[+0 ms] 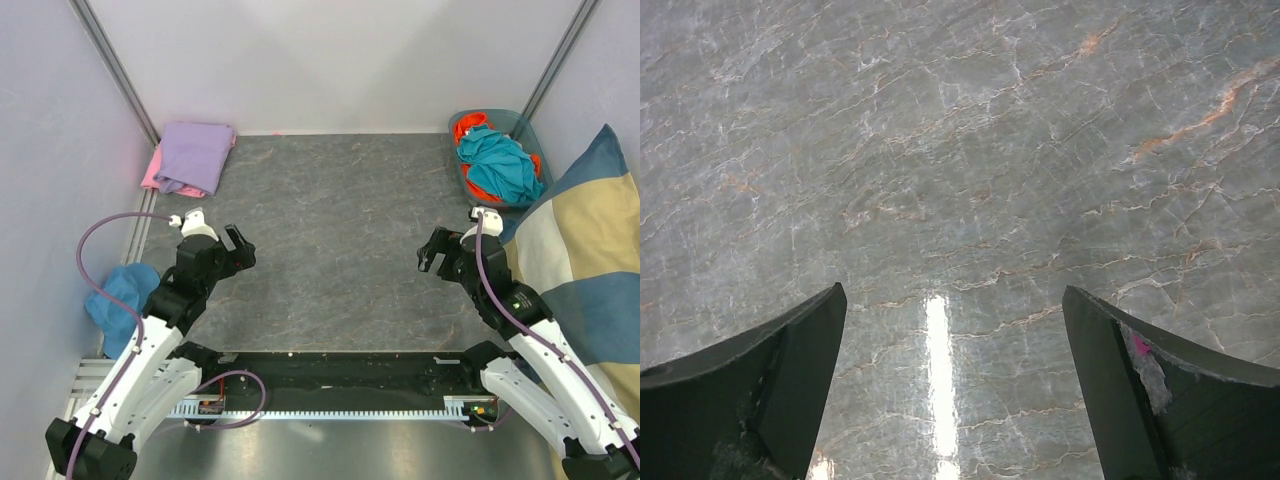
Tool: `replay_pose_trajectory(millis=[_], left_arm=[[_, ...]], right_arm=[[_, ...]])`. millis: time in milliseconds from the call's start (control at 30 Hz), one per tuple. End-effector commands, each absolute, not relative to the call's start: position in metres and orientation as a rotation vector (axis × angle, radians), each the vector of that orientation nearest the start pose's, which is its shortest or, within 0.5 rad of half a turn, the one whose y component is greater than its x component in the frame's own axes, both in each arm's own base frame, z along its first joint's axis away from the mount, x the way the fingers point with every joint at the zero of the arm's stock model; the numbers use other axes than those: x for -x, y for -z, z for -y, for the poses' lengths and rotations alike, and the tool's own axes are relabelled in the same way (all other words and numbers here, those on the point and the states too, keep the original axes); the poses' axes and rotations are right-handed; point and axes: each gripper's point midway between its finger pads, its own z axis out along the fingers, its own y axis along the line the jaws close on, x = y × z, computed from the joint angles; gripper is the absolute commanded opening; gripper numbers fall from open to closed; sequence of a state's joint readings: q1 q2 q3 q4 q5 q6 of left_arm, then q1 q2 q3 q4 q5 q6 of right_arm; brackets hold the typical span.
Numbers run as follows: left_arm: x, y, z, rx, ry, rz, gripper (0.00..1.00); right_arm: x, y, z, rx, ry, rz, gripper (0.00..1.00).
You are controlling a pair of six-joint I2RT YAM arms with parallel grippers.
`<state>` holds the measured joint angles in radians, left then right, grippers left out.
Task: Fold and stack the t-shirts
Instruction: Put the neatly folded tshirt into the corner of the board with the left arm
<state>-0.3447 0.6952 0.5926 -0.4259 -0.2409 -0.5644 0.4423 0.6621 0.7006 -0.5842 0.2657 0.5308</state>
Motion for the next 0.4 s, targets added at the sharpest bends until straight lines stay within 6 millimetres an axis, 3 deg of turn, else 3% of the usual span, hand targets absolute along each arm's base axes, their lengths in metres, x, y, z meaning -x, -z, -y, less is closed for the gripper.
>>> replay_pose_trajectory(millis=[0, 367], left_arm=[[-0.2565, -0.1639, 0.0738, 0.407, 0.337, -2.046, 1.0], [-0.2543, -0.1731, 0.0683, 0.403, 0.321, -2.008, 1.0]], right_arm=[[-0.2385, -0.1877, -0.0787, -0.277, -0.282, -2.074, 0.98], [-0.238, -0.1929, -0.0781, -0.268, -0.29, -2.049, 0.98]])
